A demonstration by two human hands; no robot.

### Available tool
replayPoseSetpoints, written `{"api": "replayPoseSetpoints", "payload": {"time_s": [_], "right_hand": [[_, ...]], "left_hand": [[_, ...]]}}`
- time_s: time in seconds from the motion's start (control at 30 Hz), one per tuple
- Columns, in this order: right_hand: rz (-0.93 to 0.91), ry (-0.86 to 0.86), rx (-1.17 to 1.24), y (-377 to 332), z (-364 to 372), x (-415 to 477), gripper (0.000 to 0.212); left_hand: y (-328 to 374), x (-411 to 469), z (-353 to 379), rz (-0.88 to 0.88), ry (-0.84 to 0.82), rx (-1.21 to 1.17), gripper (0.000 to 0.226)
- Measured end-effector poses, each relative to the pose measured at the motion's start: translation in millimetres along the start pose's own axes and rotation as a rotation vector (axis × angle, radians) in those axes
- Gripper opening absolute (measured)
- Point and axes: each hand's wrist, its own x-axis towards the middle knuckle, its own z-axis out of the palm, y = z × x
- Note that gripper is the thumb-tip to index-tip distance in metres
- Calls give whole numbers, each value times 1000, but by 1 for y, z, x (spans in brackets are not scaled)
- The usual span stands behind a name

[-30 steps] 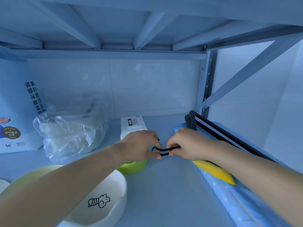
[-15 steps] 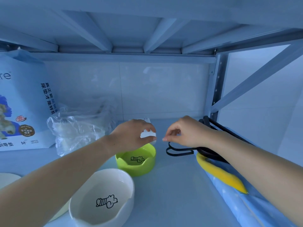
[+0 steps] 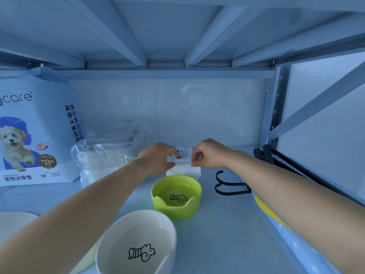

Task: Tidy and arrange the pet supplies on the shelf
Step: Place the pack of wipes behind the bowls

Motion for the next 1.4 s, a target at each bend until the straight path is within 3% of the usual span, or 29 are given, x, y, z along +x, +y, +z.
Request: {"api": "replayPoseSetpoints", "payload": {"time_s": [0.3,0.67,0.83,1.1,1.4], "right_hand": [[19,-122,-118,7,13,21,54],[64,-184,-277,23,11,27,57],[120,-226,-344,40,-5,19,54],[-41,-296,-379,42,5,10,51],[-9,-474,-506,44,16,26,63]], "left_hand": [[3,25,16,39,-179,151,42],[9,47,34,60,-78,74,37],[19,47,37,105,-201,-148,40],[6,41,25,105,-218,-50,38],[11,53,40,97,-323,154,47]]}}
